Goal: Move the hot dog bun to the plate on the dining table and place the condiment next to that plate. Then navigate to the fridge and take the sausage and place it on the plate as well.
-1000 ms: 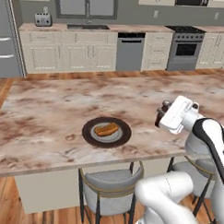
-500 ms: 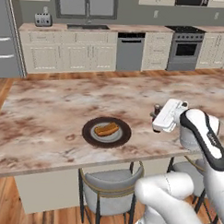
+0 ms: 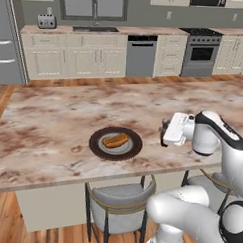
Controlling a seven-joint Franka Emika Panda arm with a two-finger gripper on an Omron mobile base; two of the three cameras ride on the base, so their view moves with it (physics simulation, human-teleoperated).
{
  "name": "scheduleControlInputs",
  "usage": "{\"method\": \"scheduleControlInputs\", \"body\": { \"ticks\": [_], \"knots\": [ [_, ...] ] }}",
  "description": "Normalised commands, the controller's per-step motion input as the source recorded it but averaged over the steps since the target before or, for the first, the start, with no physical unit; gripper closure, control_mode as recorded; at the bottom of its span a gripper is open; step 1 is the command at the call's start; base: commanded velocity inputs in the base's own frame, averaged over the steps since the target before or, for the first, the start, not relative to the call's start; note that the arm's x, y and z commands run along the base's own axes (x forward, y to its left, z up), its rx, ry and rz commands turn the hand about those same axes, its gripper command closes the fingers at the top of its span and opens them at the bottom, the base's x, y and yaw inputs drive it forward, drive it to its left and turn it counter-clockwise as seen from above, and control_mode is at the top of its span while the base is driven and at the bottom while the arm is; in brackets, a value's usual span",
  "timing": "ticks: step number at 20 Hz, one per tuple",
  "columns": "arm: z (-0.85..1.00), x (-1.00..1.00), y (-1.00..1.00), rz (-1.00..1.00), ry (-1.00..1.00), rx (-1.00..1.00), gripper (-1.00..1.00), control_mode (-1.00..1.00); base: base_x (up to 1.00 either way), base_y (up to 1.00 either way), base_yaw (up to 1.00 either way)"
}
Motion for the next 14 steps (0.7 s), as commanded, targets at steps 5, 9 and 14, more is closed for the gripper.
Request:
{"method": "scheduleControlInputs", "body": {
  "ticks": [5,9,14],
  "knots": [
    [-0.17,0.43,-0.04,0.12,0.0,0.03,1.0,-1.0,0.0,0.0,0.0],
    [-0.05,0.44,-0.15,0.11,0.0,0.04,1.0,-1.0,0.0,0.0,0.0],
    [-0.26,0.3,-0.03,0.03,0.0,0.01,1.0,-1.0,0.0,0.0,0.0]
  ]
}}
